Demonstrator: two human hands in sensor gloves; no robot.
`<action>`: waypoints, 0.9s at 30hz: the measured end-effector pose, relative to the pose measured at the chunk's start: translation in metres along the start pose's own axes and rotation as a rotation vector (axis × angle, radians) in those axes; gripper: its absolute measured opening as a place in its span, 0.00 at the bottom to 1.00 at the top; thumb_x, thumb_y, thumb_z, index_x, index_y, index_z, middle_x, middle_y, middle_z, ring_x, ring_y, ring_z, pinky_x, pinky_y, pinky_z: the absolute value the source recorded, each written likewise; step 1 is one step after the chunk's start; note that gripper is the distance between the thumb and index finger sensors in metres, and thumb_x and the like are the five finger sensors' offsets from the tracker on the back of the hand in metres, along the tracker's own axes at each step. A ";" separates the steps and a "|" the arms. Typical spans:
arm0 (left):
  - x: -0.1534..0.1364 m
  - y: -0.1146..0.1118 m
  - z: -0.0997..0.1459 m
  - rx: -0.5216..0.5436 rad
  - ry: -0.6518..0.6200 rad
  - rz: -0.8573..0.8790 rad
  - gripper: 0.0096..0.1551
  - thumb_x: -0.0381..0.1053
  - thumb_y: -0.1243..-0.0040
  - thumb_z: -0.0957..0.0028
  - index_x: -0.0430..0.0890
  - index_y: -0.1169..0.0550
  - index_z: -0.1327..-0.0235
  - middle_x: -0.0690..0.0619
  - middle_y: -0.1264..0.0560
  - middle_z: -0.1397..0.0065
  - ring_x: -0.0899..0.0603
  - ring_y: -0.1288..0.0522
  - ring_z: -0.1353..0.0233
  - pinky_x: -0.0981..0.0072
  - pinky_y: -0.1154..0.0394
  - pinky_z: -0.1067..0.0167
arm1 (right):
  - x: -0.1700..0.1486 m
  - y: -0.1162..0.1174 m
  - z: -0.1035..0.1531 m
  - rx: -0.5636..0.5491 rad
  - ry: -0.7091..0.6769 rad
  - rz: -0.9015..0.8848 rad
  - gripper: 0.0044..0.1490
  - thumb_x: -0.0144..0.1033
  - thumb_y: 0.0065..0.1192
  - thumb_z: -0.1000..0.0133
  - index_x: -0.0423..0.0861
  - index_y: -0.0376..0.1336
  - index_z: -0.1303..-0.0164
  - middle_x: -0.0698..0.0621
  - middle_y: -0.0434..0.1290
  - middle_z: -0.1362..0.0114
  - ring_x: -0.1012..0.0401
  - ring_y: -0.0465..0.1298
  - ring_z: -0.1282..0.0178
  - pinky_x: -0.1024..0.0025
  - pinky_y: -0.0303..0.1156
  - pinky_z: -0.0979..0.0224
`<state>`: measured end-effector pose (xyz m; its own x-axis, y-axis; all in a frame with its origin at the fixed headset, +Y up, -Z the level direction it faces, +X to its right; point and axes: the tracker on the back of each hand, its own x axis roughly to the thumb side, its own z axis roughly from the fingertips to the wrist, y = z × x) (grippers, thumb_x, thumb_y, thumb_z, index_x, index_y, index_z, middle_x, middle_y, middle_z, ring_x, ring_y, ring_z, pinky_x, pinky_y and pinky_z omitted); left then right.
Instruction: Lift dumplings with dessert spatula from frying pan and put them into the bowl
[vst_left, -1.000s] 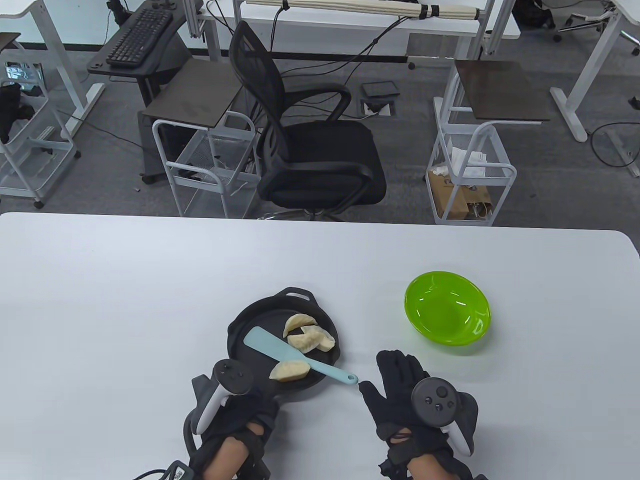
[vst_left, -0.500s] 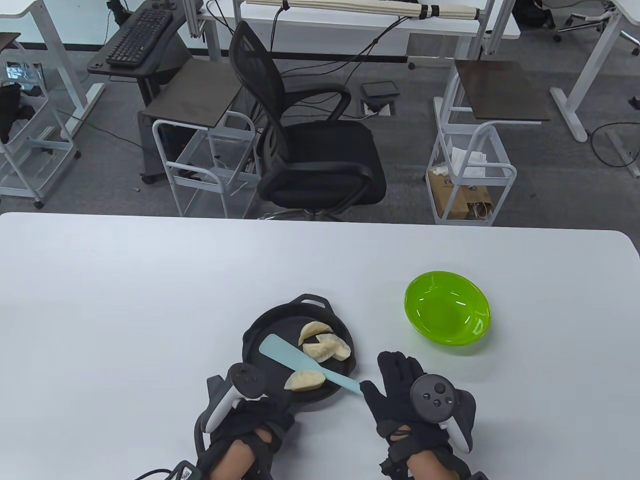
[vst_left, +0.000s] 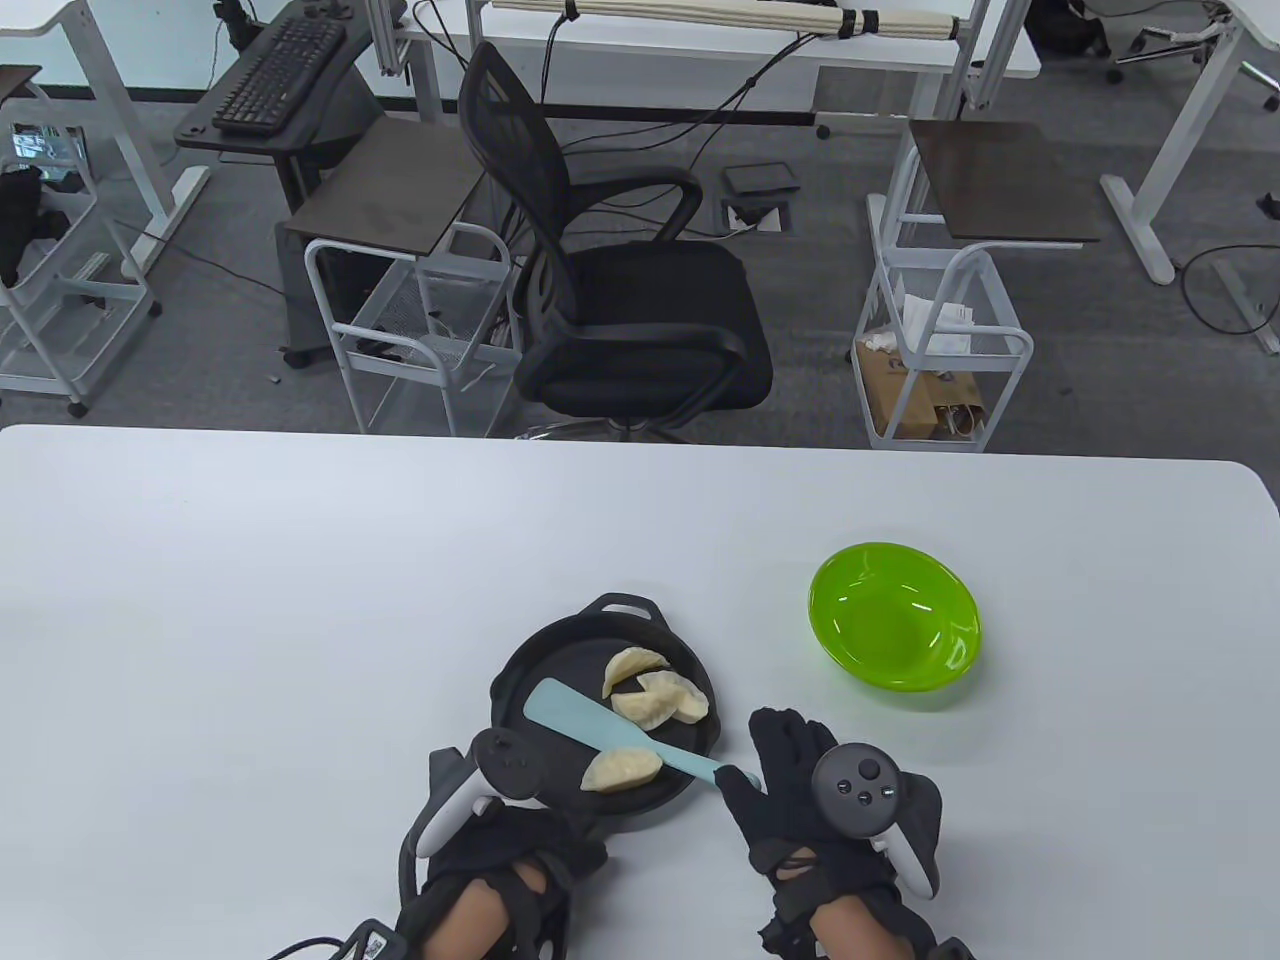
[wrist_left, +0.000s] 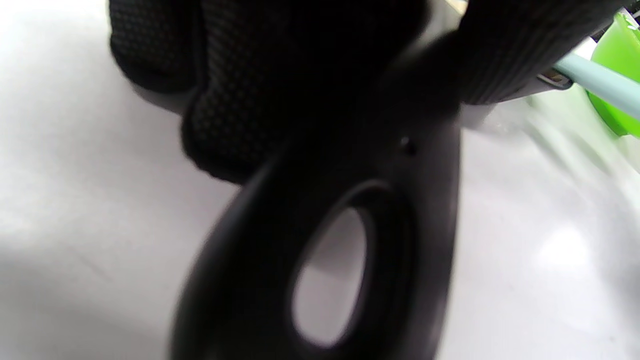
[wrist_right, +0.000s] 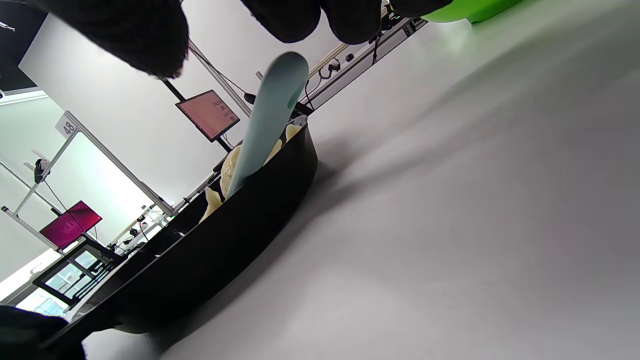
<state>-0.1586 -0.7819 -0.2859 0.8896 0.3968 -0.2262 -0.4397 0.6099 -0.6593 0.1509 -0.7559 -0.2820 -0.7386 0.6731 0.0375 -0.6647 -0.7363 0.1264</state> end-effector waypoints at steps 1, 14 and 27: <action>0.000 0.000 0.000 -0.005 -0.002 -0.005 0.34 0.70 0.34 0.51 0.46 0.22 0.44 0.57 0.08 0.63 0.47 0.12 0.64 0.46 0.23 0.44 | 0.000 0.000 0.000 0.003 0.003 0.003 0.48 0.57 0.59 0.38 0.42 0.46 0.18 0.34 0.45 0.15 0.29 0.42 0.18 0.29 0.33 0.21; 0.002 -0.003 0.000 -0.039 -0.009 -0.025 0.38 0.73 0.38 0.51 0.47 0.25 0.38 0.56 0.09 0.57 0.46 0.13 0.59 0.47 0.24 0.45 | -0.006 0.012 -0.011 0.063 0.059 0.079 0.45 0.54 0.63 0.38 0.38 0.53 0.21 0.34 0.64 0.23 0.32 0.63 0.25 0.29 0.44 0.21; 0.003 -0.004 0.000 -0.054 -0.016 -0.020 0.38 0.73 0.39 0.50 0.48 0.25 0.39 0.57 0.10 0.58 0.46 0.13 0.59 0.47 0.24 0.46 | 0.007 0.019 -0.016 0.034 -0.008 0.214 0.36 0.50 0.69 0.40 0.43 0.63 0.27 0.45 0.75 0.36 0.43 0.73 0.33 0.30 0.51 0.20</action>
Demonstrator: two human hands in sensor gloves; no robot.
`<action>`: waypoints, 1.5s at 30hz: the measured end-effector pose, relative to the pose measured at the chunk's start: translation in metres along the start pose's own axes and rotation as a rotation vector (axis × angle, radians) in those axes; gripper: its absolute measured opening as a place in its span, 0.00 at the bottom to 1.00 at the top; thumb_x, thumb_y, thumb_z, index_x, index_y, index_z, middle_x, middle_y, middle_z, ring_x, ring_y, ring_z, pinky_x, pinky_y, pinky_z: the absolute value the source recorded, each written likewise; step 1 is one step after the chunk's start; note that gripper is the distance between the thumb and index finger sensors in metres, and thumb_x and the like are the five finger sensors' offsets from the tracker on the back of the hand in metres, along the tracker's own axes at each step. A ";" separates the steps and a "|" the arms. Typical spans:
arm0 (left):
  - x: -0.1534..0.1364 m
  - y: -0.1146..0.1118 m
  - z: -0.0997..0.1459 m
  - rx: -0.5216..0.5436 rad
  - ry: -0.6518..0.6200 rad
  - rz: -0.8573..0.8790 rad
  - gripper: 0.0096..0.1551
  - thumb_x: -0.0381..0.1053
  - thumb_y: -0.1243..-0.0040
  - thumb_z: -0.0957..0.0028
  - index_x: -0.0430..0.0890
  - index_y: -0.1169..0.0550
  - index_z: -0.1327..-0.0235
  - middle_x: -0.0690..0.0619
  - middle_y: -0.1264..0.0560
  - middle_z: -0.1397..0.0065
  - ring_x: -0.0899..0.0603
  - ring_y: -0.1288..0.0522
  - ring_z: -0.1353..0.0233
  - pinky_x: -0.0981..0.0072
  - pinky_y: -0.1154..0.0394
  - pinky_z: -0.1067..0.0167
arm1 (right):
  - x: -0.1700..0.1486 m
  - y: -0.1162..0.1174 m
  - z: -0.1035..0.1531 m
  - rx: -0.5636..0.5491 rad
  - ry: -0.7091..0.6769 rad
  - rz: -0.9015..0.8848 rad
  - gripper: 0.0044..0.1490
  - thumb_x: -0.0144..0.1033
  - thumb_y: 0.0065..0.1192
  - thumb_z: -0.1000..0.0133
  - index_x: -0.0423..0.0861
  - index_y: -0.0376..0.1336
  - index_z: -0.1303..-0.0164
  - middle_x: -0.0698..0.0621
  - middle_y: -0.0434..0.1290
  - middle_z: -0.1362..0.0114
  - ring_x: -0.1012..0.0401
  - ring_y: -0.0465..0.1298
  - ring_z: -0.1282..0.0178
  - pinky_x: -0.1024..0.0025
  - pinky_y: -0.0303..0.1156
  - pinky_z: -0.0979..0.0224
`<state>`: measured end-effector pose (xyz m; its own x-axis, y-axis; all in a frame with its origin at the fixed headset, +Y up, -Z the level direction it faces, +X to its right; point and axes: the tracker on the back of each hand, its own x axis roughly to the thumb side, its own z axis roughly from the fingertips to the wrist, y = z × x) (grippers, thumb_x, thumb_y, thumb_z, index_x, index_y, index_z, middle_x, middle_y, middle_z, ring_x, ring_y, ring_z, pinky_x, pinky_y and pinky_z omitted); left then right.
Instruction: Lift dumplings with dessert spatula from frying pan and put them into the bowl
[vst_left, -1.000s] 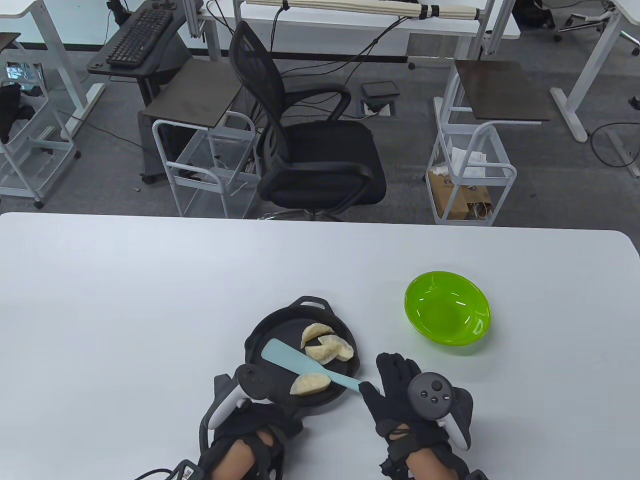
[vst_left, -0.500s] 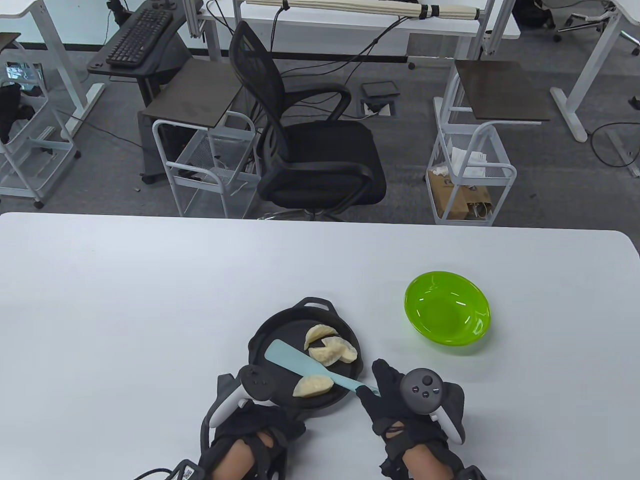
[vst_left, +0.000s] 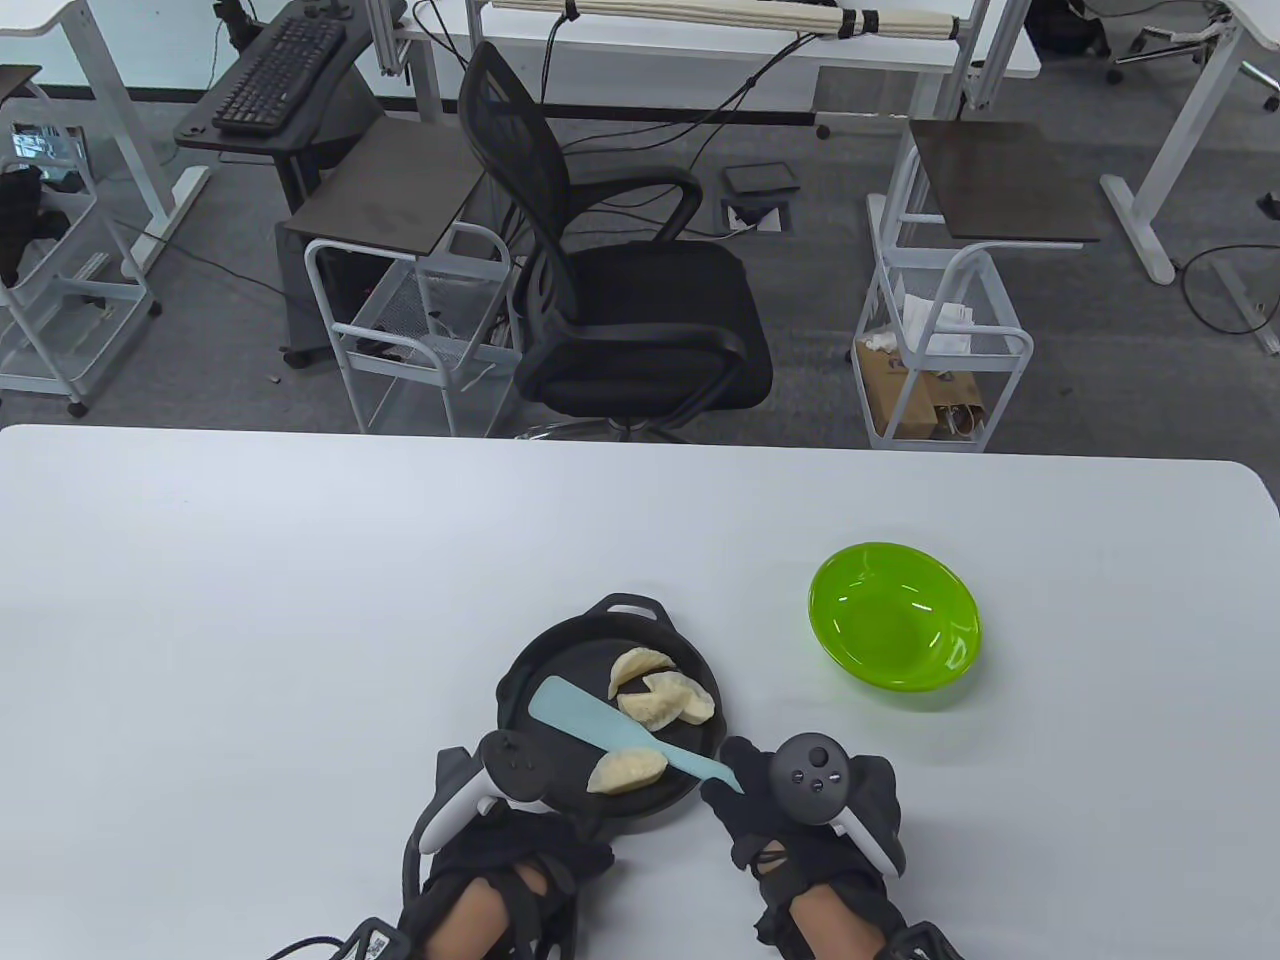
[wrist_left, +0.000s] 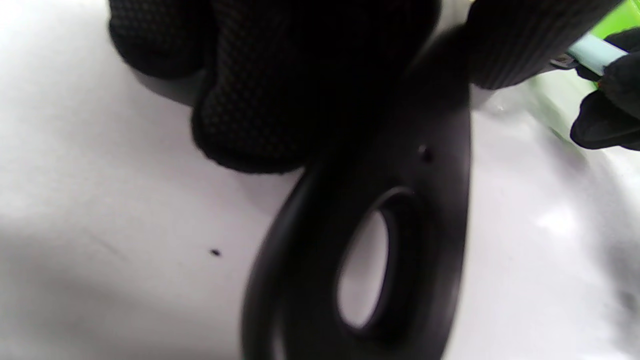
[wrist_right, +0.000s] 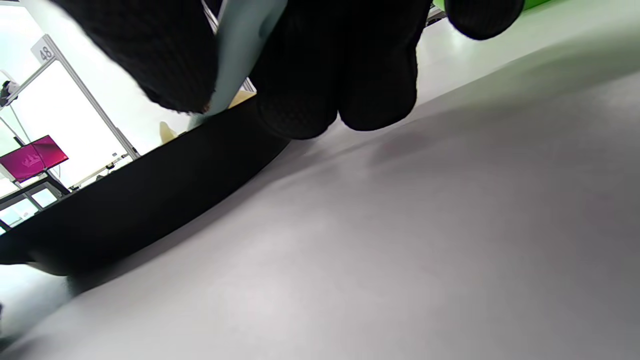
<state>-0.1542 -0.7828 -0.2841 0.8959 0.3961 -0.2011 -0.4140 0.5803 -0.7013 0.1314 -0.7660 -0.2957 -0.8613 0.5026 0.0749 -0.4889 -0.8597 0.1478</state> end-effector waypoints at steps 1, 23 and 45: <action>0.000 0.000 0.000 0.000 0.000 0.000 0.38 0.73 0.39 0.50 0.48 0.25 0.38 0.57 0.10 0.58 0.46 0.13 0.59 0.47 0.24 0.46 | 0.001 0.000 0.000 -0.002 -0.005 0.005 0.36 0.50 0.69 0.40 0.43 0.62 0.27 0.45 0.75 0.36 0.43 0.73 0.32 0.30 0.50 0.20; 0.000 0.000 0.000 -0.013 0.002 0.000 0.38 0.73 0.39 0.50 0.48 0.26 0.38 0.57 0.10 0.57 0.46 0.13 0.59 0.48 0.24 0.45 | 0.003 -0.050 0.027 -0.347 -0.159 -0.009 0.31 0.37 0.71 0.41 0.52 0.61 0.28 0.47 0.69 0.26 0.43 0.71 0.29 0.32 0.53 0.20; -0.001 0.000 -0.001 -0.026 0.001 0.006 0.38 0.73 0.40 0.50 0.48 0.27 0.37 0.57 0.10 0.56 0.46 0.13 0.58 0.48 0.25 0.45 | -0.019 -0.085 0.040 -0.413 -0.161 -0.073 0.26 0.35 0.74 0.43 0.52 0.69 0.34 0.43 0.72 0.30 0.42 0.72 0.34 0.30 0.53 0.21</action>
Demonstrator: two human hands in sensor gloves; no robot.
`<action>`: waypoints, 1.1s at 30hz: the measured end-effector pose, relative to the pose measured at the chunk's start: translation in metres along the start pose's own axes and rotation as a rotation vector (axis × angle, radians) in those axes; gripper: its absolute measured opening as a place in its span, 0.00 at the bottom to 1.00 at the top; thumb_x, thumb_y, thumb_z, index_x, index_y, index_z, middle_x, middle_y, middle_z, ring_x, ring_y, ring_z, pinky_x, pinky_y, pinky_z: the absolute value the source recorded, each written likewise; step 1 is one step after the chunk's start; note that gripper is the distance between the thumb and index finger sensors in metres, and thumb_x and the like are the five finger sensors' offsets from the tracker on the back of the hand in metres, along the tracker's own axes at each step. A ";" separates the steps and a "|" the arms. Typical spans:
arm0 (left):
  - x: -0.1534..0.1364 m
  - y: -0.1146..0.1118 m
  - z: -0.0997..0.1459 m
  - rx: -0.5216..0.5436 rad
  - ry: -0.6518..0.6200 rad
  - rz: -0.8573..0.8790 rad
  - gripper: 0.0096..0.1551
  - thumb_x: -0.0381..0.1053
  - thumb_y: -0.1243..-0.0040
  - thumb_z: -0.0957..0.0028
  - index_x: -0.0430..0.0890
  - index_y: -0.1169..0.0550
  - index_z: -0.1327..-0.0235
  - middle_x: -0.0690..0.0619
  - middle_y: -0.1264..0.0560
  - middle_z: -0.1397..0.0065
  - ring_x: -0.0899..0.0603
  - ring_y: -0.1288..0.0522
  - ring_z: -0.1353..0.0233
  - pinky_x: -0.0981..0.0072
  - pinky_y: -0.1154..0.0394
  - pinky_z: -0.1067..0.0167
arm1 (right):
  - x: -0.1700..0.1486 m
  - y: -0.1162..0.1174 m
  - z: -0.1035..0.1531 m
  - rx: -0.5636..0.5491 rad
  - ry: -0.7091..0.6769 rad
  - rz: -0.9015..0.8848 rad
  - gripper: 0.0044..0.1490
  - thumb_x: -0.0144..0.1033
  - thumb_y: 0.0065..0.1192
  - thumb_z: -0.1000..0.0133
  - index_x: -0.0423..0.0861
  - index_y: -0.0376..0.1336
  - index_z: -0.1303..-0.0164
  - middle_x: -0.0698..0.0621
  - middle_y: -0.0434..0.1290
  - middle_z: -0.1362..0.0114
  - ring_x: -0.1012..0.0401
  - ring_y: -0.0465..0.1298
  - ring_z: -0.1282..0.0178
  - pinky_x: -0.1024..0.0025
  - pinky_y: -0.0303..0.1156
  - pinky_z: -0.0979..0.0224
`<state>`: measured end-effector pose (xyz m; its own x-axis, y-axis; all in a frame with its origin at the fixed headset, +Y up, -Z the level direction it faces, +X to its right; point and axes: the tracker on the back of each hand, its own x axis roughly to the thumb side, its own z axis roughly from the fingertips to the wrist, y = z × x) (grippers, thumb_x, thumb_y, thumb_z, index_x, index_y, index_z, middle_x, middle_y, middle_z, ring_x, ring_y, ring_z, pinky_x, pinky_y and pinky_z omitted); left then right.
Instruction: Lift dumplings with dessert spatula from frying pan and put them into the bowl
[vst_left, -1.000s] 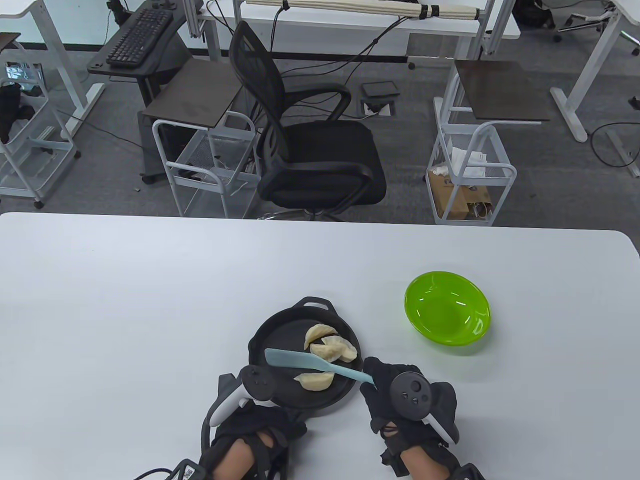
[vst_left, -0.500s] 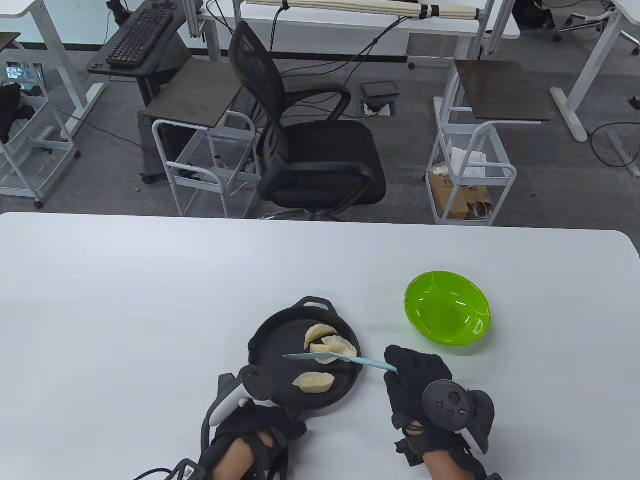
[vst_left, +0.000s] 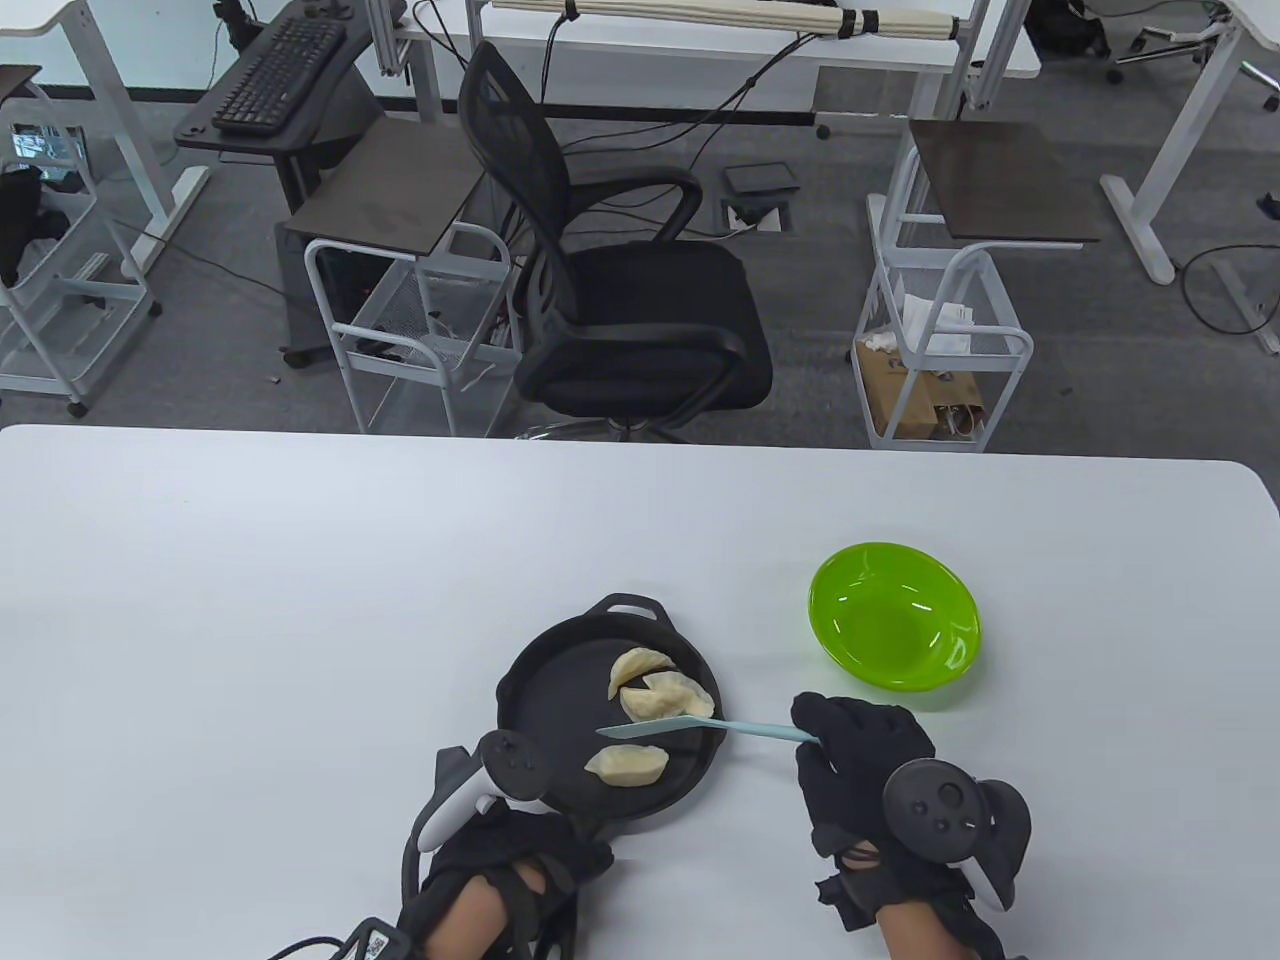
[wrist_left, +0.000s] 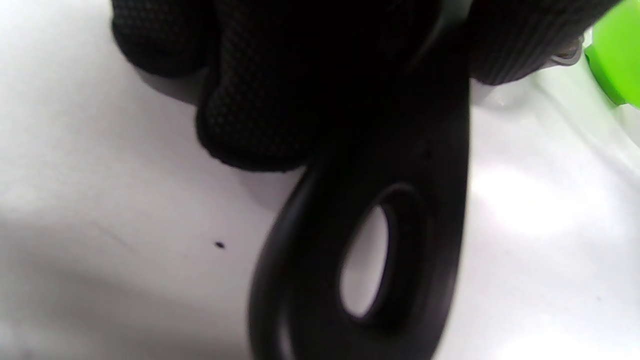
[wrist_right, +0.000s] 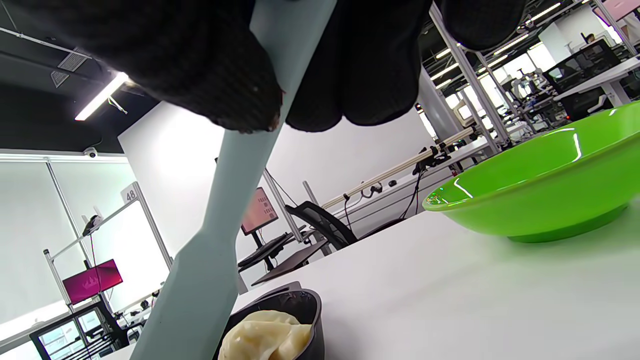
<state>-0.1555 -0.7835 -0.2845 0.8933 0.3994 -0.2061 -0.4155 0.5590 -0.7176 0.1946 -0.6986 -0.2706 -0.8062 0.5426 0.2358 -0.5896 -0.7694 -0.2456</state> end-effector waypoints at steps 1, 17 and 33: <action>0.000 0.000 0.000 0.000 0.000 0.000 0.38 0.74 0.40 0.50 0.48 0.27 0.38 0.57 0.10 0.56 0.46 0.13 0.58 0.48 0.24 0.45 | 0.000 -0.001 0.000 -0.002 0.002 0.002 0.25 0.35 0.74 0.43 0.52 0.69 0.34 0.43 0.72 0.30 0.42 0.72 0.34 0.30 0.53 0.21; 0.000 0.000 0.000 0.000 0.000 0.000 0.38 0.73 0.40 0.50 0.48 0.27 0.38 0.57 0.10 0.57 0.46 0.13 0.58 0.48 0.24 0.45 | -0.014 0.007 -0.004 0.060 0.053 -0.009 0.25 0.35 0.74 0.43 0.51 0.70 0.35 0.43 0.72 0.31 0.42 0.72 0.34 0.30 0.53 0.21; 0.000 0.001 -0.001 -0.009 -0.016 -0.004 0.38 0.73 0.40 0.50 0.48 0.26 0.38 0.57 0.10 0.60 0.46 0.14 0.62 0.47 0.24 0.46 | -0.018 0.071 -0.006 0.428 0.176 -0.259 0.25 0.40 0.68 0.40 0.45 0.68 0.34 0.41 0.76 0.42 0.43 0.75 0.46 0.33 0.58 0.24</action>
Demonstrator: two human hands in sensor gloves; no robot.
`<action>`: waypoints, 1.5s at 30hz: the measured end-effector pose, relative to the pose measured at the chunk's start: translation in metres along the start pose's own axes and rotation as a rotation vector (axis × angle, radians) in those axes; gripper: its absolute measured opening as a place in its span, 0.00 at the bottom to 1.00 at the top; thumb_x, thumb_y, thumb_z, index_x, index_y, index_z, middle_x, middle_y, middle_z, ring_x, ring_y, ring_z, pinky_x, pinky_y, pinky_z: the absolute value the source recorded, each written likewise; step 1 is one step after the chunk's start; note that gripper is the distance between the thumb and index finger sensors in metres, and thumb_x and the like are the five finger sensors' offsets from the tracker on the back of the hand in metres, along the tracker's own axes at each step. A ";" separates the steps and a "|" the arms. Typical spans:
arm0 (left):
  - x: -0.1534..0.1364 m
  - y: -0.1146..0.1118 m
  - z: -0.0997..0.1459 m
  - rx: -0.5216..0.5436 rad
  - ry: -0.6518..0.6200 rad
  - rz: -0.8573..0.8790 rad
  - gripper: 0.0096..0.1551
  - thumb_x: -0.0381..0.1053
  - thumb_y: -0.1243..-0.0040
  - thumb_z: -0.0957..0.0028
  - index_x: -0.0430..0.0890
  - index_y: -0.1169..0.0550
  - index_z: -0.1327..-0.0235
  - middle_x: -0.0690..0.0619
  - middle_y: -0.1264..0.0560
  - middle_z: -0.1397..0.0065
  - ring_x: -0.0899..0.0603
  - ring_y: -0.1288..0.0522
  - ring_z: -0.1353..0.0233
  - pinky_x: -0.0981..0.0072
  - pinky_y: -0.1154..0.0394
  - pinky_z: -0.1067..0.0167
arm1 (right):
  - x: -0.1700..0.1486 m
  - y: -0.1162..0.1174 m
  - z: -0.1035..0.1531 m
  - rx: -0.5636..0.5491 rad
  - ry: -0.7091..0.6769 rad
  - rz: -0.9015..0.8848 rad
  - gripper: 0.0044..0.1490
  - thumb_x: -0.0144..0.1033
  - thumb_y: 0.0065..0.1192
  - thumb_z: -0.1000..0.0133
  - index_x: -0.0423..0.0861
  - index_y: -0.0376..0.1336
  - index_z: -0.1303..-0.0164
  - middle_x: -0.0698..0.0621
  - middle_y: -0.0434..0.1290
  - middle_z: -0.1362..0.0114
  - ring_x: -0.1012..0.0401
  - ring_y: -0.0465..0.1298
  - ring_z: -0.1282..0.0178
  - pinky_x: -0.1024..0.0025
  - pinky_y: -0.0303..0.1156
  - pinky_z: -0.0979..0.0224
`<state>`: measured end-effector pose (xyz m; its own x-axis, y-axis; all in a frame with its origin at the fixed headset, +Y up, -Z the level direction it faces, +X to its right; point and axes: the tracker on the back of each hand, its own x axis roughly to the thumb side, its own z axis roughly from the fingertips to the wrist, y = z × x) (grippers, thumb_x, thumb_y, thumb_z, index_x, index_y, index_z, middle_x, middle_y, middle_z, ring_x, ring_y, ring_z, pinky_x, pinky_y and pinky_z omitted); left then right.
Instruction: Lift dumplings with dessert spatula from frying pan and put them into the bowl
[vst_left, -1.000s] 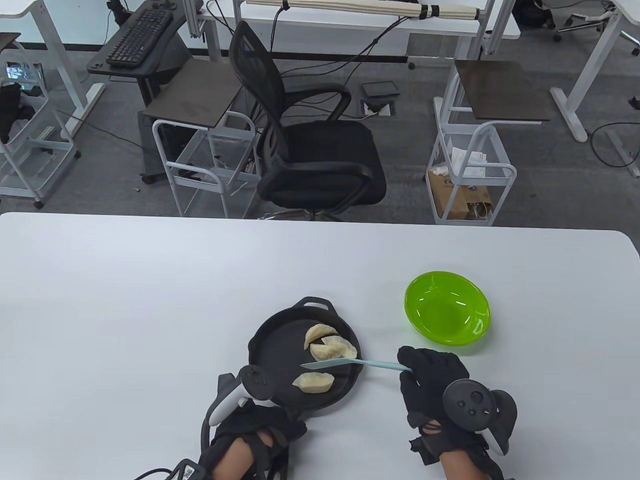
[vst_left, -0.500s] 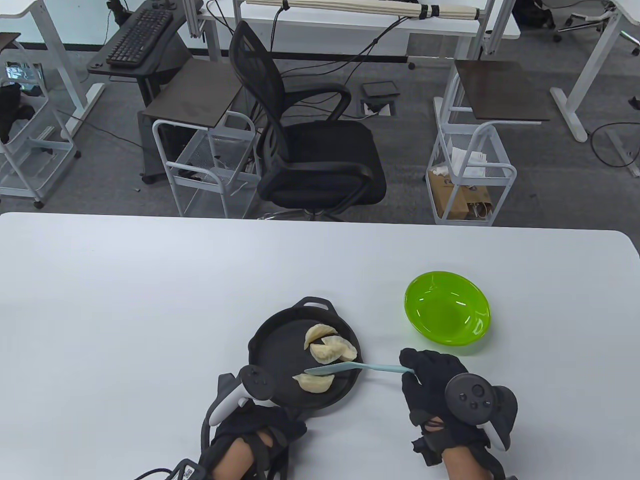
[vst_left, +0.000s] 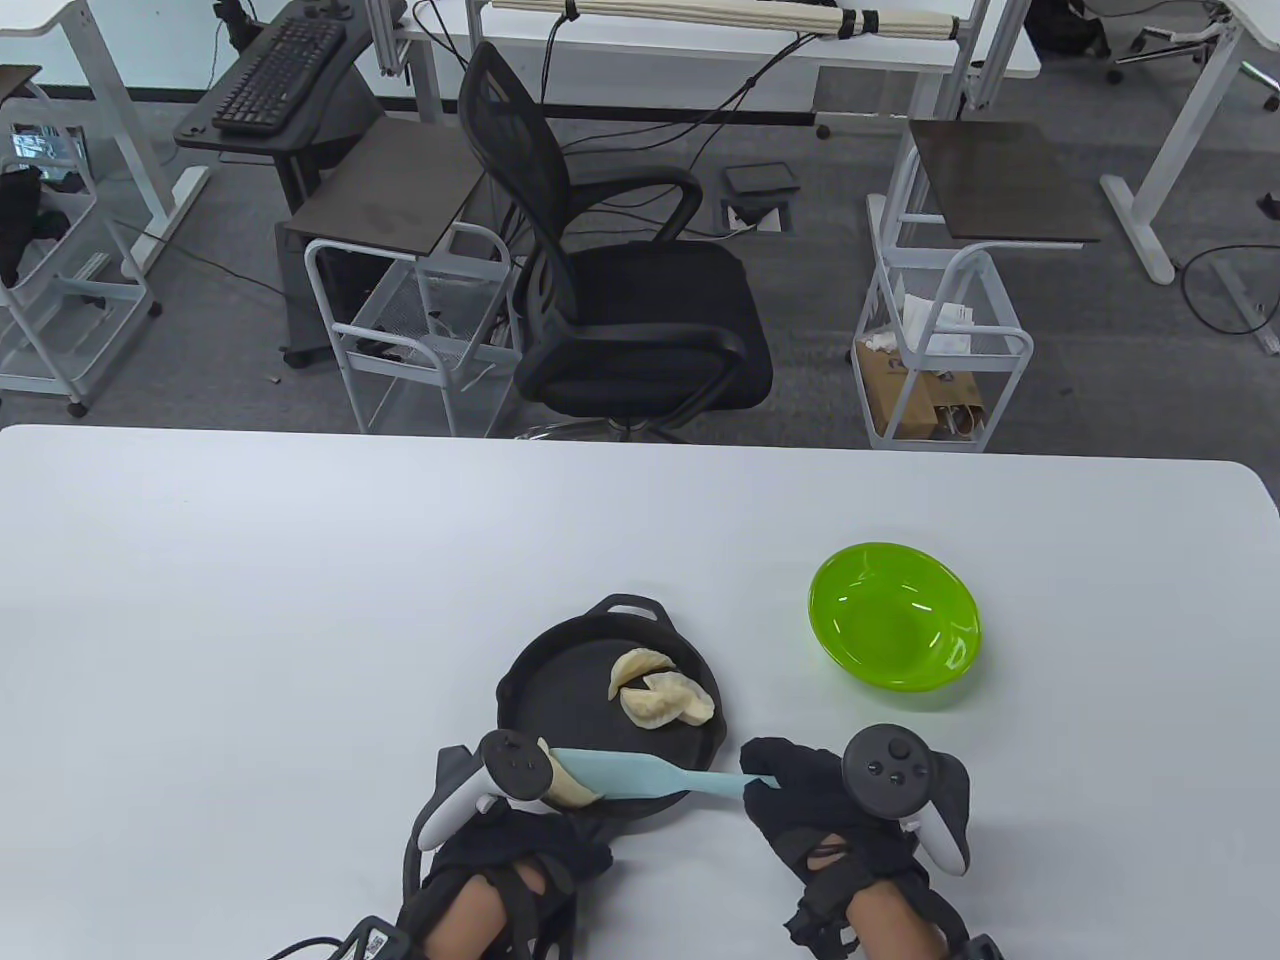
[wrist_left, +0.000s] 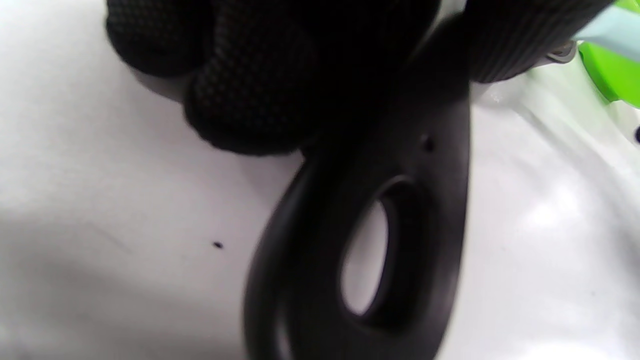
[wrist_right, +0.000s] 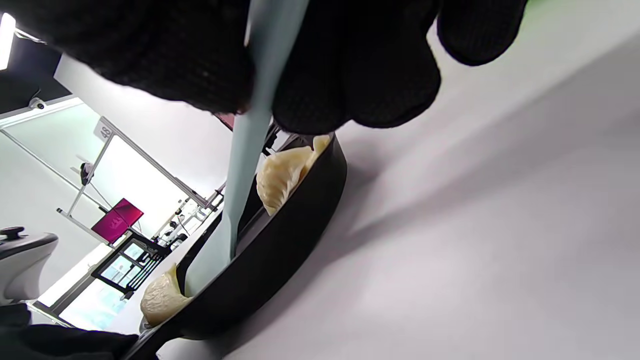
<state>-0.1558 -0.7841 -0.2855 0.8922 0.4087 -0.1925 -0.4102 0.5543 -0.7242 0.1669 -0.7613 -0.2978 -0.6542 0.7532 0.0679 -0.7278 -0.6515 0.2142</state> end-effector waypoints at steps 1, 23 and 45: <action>0.000 0.000 0.000 0.000 -0.001 0.001 0.38 0.73 0.40 0.50 0.47 0.26 0.38 0.56 0.10 0.60 0.46 0.14 0.62 0.47 0.24 0.46 | -0.003 0.004 -0.002 0.018 0.024 -0.015 0.26 0.41 0.68 0.40 0.45 0.67 0.34 0.41 0.77 0.42 0.43 0.75 0.47 0.33 0.58 0.24; -0.001 0.000 0.000 -0.013 -0.001 0.010 0.37 0.73 0.40 0.50 0.48 0.27 0.38 0.57 0.10 0.59 0.46 0.14 0.61 0.48 0.24 0.46 | -0.026 0.026 -0.011 0.156 0.174 -0.231 0.33 0.49 0.69 0.39 0.42 0.65 0.31 0.45 0.78 0.44 0.46 0.76 0.47 0.46 0.58 0.22; -0.001 0.001 0.000 -0.018 -0.004 0.014 0.37 0.73 0.40 0.50 0.48 0.27 0.38 0.57 0.10 0.59 0.46 0.14 0.61 0.48 0.24 0.47 | -0.027 0.027 -0.010 0.189 0.197 -0.318 0.31 0.47 0.68 0.37 0.43 0.64 0.30 0.46 0.78 0.43 0.47 0.76 0.47 0.49 0.58 0.22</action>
<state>-0.1572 -0.7847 -0.2858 0.8855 0.4193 -0.2004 -0.4195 0.5356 -0.7329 0.1629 -0.8007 -0.3039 -0.4435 0.8703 -0.2141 -0.8613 -0.3478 0.3704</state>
